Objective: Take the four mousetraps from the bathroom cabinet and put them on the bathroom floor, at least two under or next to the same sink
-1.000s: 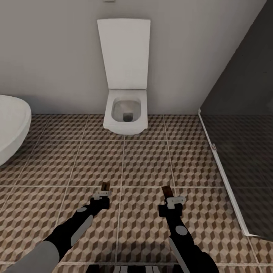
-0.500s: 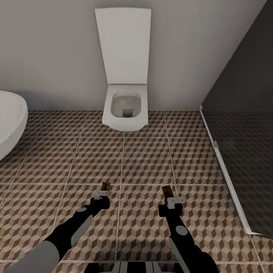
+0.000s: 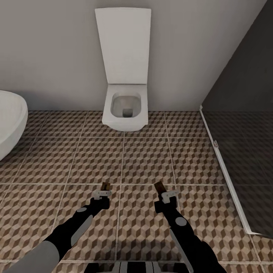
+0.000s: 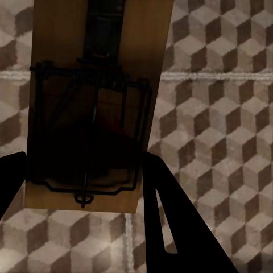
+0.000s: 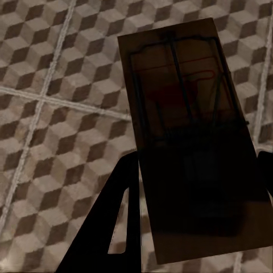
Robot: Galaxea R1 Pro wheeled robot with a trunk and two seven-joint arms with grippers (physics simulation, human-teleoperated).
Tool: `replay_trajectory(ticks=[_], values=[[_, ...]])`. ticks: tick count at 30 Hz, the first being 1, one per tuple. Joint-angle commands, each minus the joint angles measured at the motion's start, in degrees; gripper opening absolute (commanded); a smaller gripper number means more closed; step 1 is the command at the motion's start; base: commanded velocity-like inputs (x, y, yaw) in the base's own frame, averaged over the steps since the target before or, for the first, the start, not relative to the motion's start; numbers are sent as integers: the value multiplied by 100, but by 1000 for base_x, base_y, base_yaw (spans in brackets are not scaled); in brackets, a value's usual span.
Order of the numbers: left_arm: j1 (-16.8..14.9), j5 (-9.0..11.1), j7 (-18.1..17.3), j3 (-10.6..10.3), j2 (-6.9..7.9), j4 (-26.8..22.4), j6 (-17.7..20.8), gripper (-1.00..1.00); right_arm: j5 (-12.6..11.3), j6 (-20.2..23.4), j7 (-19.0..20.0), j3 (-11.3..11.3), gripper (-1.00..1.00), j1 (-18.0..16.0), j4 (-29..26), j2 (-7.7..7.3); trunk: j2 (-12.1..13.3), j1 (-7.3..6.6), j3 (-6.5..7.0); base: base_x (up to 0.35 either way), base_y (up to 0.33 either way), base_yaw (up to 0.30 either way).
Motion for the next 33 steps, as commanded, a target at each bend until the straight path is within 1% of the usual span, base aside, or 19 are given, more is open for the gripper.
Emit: replay_trajectory(ticks=[1, 3, 6, 17, 26, 33], values=[[-4, 37, 40, -29, 8, -16, 18, -100, 11, 34, 72, -16, -100, -31, 36, 1, -2, 0, -3, 0, 0, 0], [-4, 37, 40, -29, 8, -20, 18, -100, 42, 34, 190, -41, -100, -62, 82, 4, -2, 0, -3, 0, 0, 0], [-4, 37, 40, -29, 8, -22, 18, -100, 57, 29, 254, -56, -100, -77, 103, 0, -2, 0, -3, 0, 0, 0], [-4, 37, 40, -29, 8, -16, 18, -100, 58, -122, 279, -66, -100, -81, 23, -11, -2, 0, -3, 0, 0, 0], [-4, 37, 40, -29, 8, -14, 18, -100, 58, -139, 251, -57, -100, -82, -234, -13, -363, 197, -169, 0, 0, 0], [-4, 37, 40, -29, 8, -21, 18, -100, 58, -134, 235, -60, -100, -81, -286, -13, -643, 351, -342, 0, 0, 0]])
